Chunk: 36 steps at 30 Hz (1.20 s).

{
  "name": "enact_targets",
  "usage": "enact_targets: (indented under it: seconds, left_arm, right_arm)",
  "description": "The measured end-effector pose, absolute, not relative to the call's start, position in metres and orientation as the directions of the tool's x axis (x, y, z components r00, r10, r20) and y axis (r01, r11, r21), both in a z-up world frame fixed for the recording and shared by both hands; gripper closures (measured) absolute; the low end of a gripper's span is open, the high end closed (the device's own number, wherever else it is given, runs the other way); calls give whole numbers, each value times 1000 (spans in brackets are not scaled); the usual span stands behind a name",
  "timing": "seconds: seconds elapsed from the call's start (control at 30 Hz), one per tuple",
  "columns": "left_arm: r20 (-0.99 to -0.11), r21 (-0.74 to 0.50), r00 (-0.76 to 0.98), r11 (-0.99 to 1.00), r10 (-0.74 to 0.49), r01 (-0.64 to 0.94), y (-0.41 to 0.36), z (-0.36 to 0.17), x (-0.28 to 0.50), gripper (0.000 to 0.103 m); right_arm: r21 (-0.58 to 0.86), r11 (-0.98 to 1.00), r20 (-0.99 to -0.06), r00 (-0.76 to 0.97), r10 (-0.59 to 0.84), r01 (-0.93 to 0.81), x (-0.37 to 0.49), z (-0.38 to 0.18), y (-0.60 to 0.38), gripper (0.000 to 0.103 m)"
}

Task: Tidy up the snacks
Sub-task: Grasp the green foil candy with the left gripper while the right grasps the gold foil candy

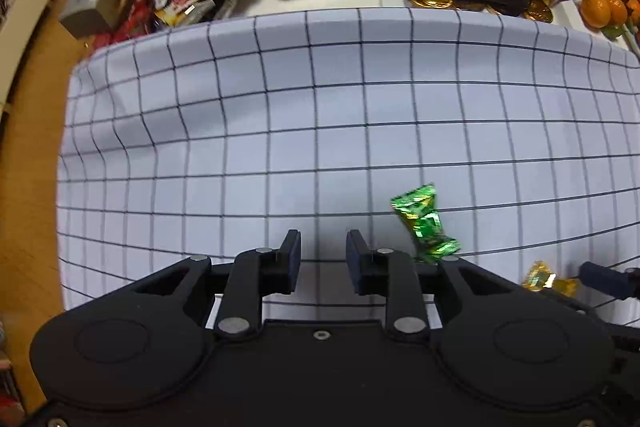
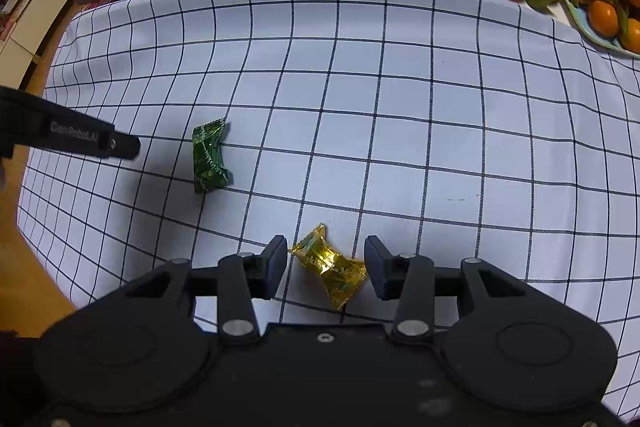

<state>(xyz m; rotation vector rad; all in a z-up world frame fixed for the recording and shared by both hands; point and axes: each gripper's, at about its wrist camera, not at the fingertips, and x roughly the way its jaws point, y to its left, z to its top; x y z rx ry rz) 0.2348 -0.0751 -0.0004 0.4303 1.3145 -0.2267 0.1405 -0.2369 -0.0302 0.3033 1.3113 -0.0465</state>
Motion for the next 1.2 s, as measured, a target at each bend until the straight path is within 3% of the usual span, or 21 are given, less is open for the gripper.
enact_targets:
  seconds: [0.2,0.5,0.63,0.87,1.2]
  left_arm:
    - [-965,197,235,909,114,368,-44,-11,238,67]
    - [-997,-75,4,938,-82,339,-51,-26,236,68]
    - [-997,-64,15,929,-74,365,-66,-27,227,68]
    - [-994,-95,24,935,-110,342,-79,-25,224,68]
    - [-988,-147,-2,944,-153,295,-107,-34,239,68]
  right_arm:
    - [183,966,-961,241,137,181,144,-37,-231,58]
    - [112,988,-971,221,86,106,143,-46,-216,56]
    - [98,990,-973,218,74,99,142,-49,-214,58]
    - [52,991,-977,210,25,123,138,-52,-224,73]
    - [114,961,-975,215,60,250,140,-39,-252,74]
